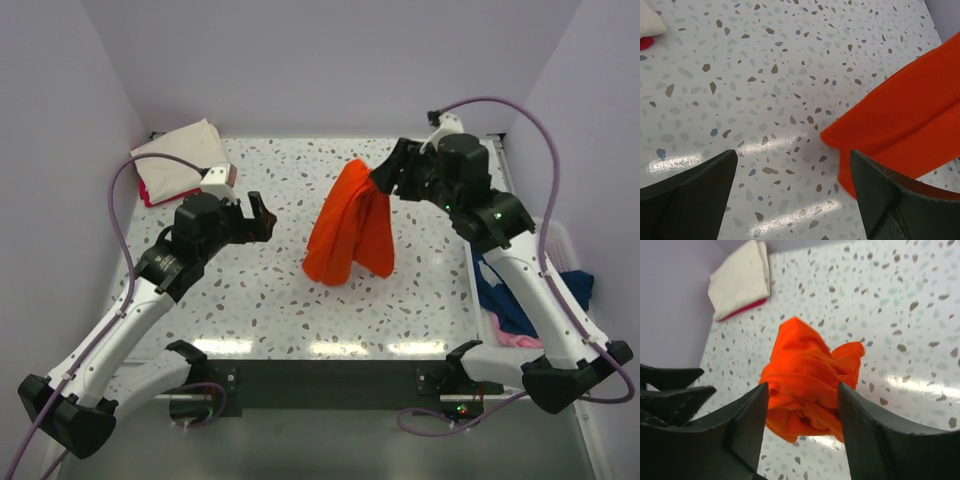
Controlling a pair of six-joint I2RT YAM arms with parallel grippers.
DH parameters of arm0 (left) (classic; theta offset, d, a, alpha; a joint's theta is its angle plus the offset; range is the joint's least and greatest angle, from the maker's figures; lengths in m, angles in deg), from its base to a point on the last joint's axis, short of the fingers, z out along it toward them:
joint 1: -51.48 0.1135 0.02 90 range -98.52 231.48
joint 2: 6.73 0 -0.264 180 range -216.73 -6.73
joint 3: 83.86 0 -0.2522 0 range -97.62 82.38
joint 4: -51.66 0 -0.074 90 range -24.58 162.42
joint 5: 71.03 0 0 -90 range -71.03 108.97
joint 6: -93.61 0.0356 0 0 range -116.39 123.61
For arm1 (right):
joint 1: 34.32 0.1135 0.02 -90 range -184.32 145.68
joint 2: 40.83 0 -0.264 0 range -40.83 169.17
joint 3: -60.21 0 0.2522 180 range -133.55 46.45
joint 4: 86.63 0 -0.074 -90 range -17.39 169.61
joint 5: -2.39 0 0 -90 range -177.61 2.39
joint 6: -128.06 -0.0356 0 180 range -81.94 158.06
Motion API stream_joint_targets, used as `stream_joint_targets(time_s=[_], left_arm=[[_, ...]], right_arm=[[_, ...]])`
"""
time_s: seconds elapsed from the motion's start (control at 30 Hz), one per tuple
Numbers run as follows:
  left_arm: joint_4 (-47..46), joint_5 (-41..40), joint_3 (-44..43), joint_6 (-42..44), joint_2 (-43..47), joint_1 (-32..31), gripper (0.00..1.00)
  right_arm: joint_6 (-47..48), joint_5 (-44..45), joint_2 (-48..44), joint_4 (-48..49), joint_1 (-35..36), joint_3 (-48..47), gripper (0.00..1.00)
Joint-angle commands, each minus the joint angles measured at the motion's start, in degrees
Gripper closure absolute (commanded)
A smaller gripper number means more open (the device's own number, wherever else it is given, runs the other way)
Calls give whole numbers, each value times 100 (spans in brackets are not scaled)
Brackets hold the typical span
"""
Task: Fold and stack the t-shirts
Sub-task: Move the tshirt to the center of the board, then flatten the tshirt out
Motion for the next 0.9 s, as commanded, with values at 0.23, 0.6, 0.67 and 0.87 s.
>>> stream_joint_targets(time_s=[0.23,0.6,0.67,0.87], left_arm=[[-681,1345,1460,-754,-274,63,9],[-1490,1320,2940,-1440,-722,-816,18],[-1535,1267,2923,-1449,-879,-825,18],[-1553,838,2756,-1493,-1214,-843,23]], right_arm=[[-257,268,71,394,294,2922,35],[-1153,514,553,1519,1383,4842,42],[-1224,716,756,1660,1436,4912,41],[-1172,1365,1028,1722,1445,4799,39]])
